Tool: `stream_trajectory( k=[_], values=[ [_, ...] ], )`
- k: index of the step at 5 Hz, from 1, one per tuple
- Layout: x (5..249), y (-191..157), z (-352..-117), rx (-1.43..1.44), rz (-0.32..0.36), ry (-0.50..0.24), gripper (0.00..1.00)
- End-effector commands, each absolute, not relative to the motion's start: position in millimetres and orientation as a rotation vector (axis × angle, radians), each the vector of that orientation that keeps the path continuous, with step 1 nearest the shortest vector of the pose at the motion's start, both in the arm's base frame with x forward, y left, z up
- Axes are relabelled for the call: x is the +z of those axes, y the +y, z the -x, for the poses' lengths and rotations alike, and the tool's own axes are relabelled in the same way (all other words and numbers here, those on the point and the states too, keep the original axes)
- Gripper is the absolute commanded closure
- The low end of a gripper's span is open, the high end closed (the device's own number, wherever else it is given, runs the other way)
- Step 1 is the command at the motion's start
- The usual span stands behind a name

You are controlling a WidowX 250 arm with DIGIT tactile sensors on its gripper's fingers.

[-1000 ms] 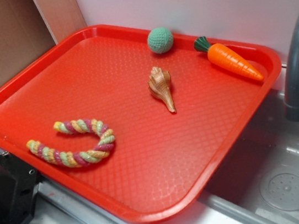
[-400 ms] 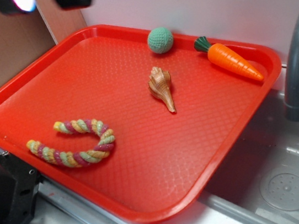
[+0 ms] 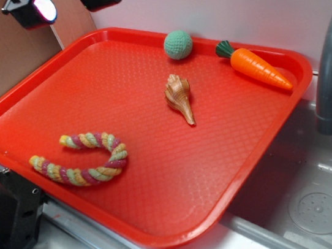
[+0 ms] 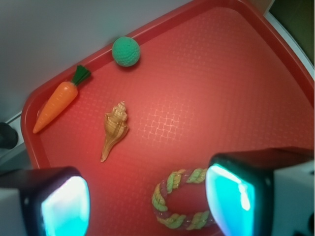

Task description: Grab the carrot.

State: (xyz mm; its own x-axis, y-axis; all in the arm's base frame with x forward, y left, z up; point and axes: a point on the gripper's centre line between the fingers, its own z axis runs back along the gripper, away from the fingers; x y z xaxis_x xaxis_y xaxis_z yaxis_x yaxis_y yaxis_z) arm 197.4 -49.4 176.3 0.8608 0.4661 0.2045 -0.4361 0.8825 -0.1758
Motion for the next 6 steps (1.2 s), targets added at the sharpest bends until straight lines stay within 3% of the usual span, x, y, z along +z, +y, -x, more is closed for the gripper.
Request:
stream_trajectory(
  k=[1,2,4,6],
  values=[
    [146.5,-68.2,-242.9,0.429,0.025,-0.18,0.0],
    [120.1,-87.8,-274.9,0.434,-0.021,-0.263,0.0],
    [78.4,-106.4,-317.7,0.442,-0.044,-0.312,0.0],
    [56.4,-100.1,-353.4,0.471,-0.032,-0.283,0.0]
  ],
)
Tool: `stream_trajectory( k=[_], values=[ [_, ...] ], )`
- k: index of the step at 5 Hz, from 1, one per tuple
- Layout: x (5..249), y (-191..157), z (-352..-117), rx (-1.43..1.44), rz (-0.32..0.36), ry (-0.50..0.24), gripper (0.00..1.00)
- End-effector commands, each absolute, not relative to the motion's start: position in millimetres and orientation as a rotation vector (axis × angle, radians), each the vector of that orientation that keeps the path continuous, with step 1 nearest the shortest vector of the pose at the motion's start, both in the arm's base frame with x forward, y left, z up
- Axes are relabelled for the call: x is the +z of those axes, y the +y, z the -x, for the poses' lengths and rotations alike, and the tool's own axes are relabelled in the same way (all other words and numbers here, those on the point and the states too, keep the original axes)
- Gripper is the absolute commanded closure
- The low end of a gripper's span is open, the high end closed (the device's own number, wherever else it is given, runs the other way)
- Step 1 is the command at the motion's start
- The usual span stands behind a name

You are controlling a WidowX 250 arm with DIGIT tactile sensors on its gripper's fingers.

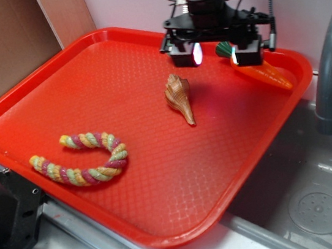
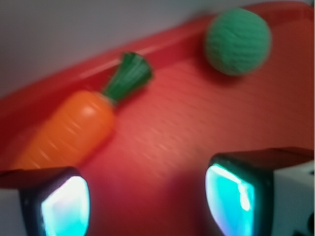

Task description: Grab the carrot.

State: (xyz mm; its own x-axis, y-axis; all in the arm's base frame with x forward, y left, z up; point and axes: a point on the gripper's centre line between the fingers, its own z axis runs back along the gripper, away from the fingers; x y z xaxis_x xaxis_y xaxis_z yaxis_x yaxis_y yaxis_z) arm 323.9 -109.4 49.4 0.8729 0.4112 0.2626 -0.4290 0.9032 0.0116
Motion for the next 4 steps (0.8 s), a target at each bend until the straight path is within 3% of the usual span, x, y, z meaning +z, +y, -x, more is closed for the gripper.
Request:
stream_trajectory(
  k=[1,2,3,4],
  values=[
    [40.3,-100.4,-354.4,0.471,-0.044,-0.24,0.0],
    [27.0,-98.9,-341.5,0.48,-0.033,-0.163,0.0],
    [31.1,-93.1,-325.0,0.505,0.0,-0.122,0.99],
    [78.1,-90.4,-306.1,0.495,0.012,-0.25,0.0]
  ],
)
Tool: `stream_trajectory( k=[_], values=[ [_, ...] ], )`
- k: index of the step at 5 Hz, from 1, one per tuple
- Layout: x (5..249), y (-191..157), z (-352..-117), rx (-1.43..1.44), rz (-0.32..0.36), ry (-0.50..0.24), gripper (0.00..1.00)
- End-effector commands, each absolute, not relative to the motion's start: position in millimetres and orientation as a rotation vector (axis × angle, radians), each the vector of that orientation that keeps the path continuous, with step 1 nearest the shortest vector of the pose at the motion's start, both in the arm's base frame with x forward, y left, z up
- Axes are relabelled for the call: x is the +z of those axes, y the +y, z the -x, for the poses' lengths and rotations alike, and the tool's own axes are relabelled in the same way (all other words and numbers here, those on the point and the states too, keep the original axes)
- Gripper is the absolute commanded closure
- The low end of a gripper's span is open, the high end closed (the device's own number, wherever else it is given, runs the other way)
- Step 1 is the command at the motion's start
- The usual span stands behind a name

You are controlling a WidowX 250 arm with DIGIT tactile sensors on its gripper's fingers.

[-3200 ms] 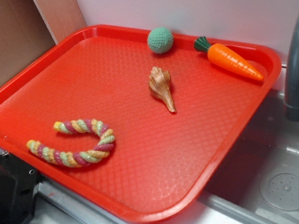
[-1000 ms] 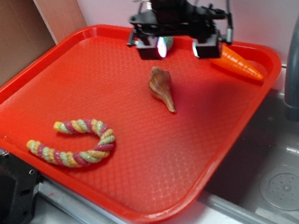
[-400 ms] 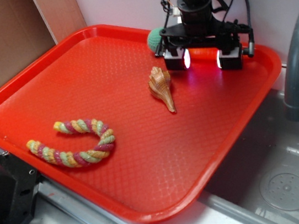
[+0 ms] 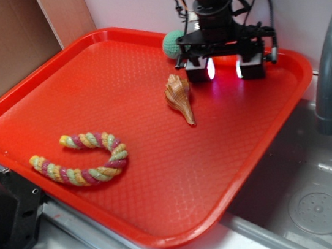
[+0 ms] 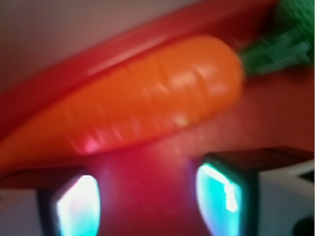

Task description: Grab the carrot.

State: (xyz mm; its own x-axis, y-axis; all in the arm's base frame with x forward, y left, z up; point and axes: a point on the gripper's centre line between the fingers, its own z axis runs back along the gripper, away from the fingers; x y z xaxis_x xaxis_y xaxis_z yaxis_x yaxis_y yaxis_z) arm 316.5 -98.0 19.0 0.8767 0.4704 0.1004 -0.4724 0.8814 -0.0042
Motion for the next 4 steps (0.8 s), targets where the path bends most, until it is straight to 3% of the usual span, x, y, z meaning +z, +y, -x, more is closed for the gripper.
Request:
stream_trajectory(
  k=[1,2,4],
  values=[
    [97.8,-87.0,-303.3,0.543,0.018,-0.364,0.0],
    [94.6,-84.9,-319.1,0.579,-0.022,-0.424,0.0],
    [81.8,-79.0,-346.1,0.574,-0.037,-0.432,0.0]
  ],
)
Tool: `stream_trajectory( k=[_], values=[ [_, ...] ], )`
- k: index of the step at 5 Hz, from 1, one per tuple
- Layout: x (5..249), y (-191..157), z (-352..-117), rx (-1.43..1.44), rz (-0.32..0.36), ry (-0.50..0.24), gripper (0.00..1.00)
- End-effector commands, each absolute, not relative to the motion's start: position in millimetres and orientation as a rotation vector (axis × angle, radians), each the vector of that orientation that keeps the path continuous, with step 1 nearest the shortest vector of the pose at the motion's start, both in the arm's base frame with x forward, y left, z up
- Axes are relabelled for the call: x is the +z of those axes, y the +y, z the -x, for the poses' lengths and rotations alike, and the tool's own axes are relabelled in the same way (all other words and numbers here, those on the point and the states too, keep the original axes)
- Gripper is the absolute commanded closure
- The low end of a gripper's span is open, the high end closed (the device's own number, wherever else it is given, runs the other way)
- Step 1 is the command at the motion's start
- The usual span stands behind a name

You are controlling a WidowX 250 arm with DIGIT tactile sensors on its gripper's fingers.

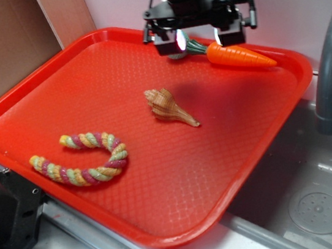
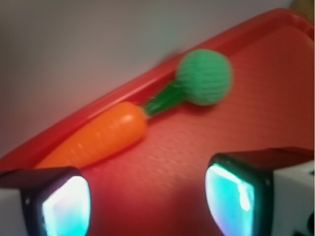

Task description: Grab the carrot.

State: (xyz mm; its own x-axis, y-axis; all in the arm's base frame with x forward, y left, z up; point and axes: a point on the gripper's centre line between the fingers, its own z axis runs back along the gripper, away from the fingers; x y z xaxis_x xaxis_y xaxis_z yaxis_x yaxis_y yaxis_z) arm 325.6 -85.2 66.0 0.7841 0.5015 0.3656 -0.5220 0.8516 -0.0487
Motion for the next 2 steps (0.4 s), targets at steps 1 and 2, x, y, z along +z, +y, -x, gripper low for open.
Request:
stream_trajectory(
  k=[1,2],
  values=[
    [77.7,-73.6,-354.3,0.581,-0.036,-0.43,0.0],
    [72.1,-69.9,-359.9,0.582,-0.044,-0.42,0.0]
  ],
)
